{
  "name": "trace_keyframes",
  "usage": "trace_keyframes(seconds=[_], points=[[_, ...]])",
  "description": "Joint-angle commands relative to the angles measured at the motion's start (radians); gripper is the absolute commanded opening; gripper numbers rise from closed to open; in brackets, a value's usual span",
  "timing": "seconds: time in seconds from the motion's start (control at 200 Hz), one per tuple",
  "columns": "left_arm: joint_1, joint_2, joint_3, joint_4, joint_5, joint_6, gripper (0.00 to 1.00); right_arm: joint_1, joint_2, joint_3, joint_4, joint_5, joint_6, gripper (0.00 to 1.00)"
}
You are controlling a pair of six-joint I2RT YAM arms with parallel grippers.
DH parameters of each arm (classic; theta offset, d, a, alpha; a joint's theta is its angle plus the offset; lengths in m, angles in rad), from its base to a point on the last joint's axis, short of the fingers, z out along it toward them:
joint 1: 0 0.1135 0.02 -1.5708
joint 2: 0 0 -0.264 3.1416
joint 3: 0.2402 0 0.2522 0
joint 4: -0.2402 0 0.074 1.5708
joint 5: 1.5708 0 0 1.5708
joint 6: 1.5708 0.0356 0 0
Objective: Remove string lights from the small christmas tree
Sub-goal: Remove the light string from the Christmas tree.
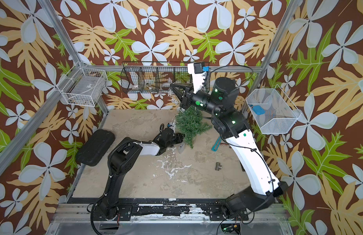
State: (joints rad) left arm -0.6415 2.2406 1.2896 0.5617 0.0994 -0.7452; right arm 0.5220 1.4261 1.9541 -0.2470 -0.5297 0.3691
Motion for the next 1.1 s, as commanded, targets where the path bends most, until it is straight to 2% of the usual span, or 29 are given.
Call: trace_keyframes(seconds=[0.0,0.255,0.5,0.646,0.711,0.826,1.096], points=[[0.009,0.033,-0.018,-0.406,-0.047,0.027,0.24,0.0,-0.092,-0.079,0.042,0.037,-0.058,0.0],[0.024,0.027,-0.03,-0.403,-0.04,0.031,0.24,-0.03,-0.363,-0.393,0.009,0.435,-0.185,0.0],[0.029,0.025,-0.033,-0.405,-0.032,0.036,0.24,-0.119,-0.486,-0.624,-0.032,0.687,-0.131,0.0],[0.031,0.02,-0.039,-0.405,-0.032,0.039,0.23,-0.19,-0.497,-0.743,-0.087,0.867,-0.074,0.0],[0.031,0.021,-0.039,-0.407,-0.03,0.04,0.23,-0.276,-0.491,-0.801,-0.081,0.847,-0.032,0.0],[0.031,0.019,-0.041,-0.41,-0.029,0.044,0.23,-0.427,-0.48,-0.926,0.006,0.655,0.065,0.0],[0.03,0.017,-0.04,-0.416,-0.031,0.049,0.23,-0.441,-0.416,-1.134,0.136,0.599,0.167,0.0]])
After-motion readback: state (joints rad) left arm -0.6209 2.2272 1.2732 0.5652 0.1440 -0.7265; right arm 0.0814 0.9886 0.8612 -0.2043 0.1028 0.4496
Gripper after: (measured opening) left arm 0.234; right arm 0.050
